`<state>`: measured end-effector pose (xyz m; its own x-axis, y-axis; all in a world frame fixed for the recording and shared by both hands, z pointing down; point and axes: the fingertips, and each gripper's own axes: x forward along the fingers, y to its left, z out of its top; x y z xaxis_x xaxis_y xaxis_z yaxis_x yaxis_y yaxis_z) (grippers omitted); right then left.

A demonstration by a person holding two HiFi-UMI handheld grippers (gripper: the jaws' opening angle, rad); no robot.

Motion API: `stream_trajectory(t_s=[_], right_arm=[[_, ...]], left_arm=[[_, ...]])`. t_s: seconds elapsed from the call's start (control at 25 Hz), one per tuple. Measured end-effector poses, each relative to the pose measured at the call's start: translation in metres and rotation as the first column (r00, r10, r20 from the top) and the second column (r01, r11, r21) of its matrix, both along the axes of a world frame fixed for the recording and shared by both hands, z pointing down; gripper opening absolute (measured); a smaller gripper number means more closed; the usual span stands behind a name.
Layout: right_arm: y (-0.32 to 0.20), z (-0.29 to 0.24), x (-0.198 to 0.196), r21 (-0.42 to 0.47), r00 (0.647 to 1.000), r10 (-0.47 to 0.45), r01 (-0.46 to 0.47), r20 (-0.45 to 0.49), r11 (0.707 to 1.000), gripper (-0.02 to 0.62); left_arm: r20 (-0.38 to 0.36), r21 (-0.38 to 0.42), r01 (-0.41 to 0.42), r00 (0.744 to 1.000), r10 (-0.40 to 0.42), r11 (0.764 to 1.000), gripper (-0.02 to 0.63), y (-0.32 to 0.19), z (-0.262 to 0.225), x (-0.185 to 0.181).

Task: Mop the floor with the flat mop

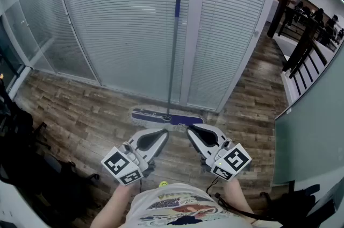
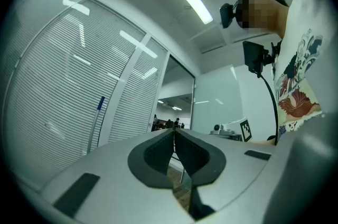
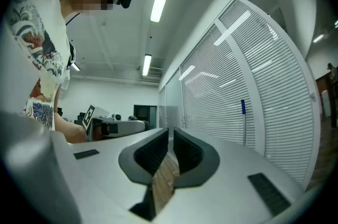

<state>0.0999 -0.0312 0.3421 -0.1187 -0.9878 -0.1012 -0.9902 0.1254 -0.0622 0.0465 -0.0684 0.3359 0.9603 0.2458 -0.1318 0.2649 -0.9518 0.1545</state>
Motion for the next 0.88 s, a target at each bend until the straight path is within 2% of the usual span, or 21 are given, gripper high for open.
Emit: stream_trajectory(t_s=[0.2, 0.48, 0.88], right_arm=[[0.000, -0.003, -0.006, 0.007, 1.000, 0.004, -0.004, 0.004, 1.000, 0.041], [-0.002, 0.000, -0.025, 0.023, 0.998, -0.036, 0.035, 0.055, 0.999, 0.043], [-0.028, 0.018, -0.053, -0.028, 0.997, -0.045, 0.047, 0.066, 0.999, 0.043]], left_arm=[[-0.004, 0.014, -0.003, 1.000, 0.004, 1.000, 0.012, 0.000, -0.004, -0.004], [0.007, 0.002, -0.013, 1.000, 0.013, 1.000, 0.012, -0.003, 0.002, -0.017], [0.017, 0.020, -0.028, 0.999, 0.028, 0.999, 0.013, -0.024, 0.010, -0.044]])
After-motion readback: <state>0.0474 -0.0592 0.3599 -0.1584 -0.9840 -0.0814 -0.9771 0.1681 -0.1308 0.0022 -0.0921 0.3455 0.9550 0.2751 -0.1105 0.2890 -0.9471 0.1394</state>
